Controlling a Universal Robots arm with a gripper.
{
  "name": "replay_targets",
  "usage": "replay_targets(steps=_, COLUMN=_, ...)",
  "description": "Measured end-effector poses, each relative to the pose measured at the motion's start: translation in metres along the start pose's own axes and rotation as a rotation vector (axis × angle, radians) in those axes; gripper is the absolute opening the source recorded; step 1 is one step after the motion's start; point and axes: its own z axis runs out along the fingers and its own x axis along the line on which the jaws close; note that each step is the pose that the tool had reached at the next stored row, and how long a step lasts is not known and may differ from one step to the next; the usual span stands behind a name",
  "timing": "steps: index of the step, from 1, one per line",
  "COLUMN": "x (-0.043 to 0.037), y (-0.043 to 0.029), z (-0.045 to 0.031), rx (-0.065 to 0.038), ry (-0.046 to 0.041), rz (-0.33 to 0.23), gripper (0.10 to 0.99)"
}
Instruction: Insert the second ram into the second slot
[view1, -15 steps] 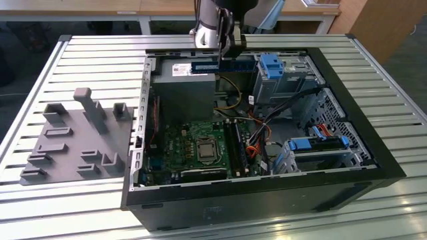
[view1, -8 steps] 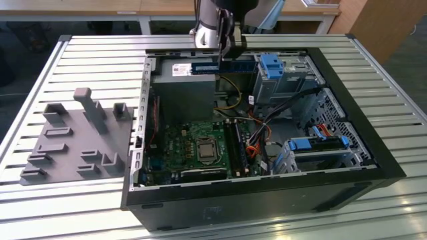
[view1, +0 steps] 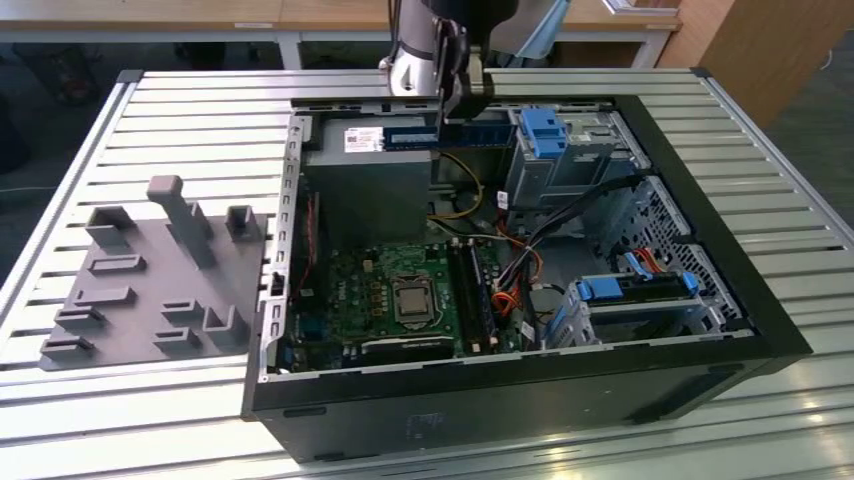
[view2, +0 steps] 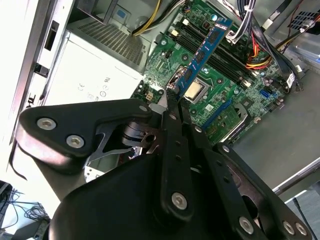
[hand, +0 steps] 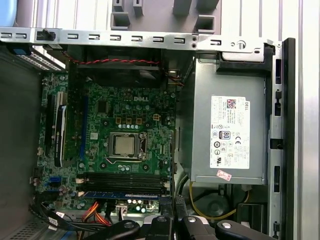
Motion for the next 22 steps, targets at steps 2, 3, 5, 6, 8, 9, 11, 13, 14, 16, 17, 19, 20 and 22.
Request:
replay_targets(steps=2, x=0.0006, y=0.0, z=0.0, rx=0.0, ry=0.0, rz=0.0, gripper=0.137)
replay_targets(steps=3, x=0.0008, y=0.0, z=0.0, rx=0.0, ry=0.0, rz=0.0, gripper=0.137)
replay_targets(steps=5, x=0.0014, y=0.0, z=0.0, rx=0.0, ry=0.0001, rz=0.0, gripper=0.137)
replay_targets(steps=6, x=0.0016, y=0.0, z=0.0, rx=0.0, ry=0.0002, rz=0.0, gripper=0.137)
replay_targets(steps=8, x=0.0021, y=0.0001, z=0.0001, rx=0.0, ry=0.0002, rz=0.0, gripper=0.137)
replay_targets(steps=9, x=0.0023, y=0.0001, z=0.0, rx=0.0, ry=0.0003, rz=0.0, gripper=0.137)
replay_targets(steps=11, x=0.0027, y=0.0001, z=0.0, rx=0.0, ry=0.0005, rz=0.0, gripper=0.137)
replay_targets(steps=13, x=0.0032, y=0.0001, z=0.0, rx=0.0, ry=0.0006, rz=0.0, gripper=0.137)
replay_targets(steps=14, x=0.0034, y=0.0001, z=0.0, rx=0.0, ry=0.0007, rz=0.0, gripper=0.137)
replay_targets(steps=16, x=0.0038, y=0.0001, z=0.0, rx=0.0, ry=0.0011, rz=0.0, gripper=0.137)
replay_targets(steps=17, x=0.004, y=0.0001, z=0.0, rx=0.0, ry=0.0013, rz=0.0, gripper=0.137)
replay_targets(steps=19, x=0.0048, y=0.0001, z=0.0, rx=0.0, ry=0.0018, rz=0.0, gripper=0.137)
replay_targets(steps=20, x=0.0053, y=0.0001, z=0.0, rx=0.0, ry=0.0021, rz=0.0, gripper=0.137)
replay_targets(steps=22, x=0.0062, y=0.0002, z=0.0, rx=0.0, ry=0.0029, rz=0.0, gripper=0.137)
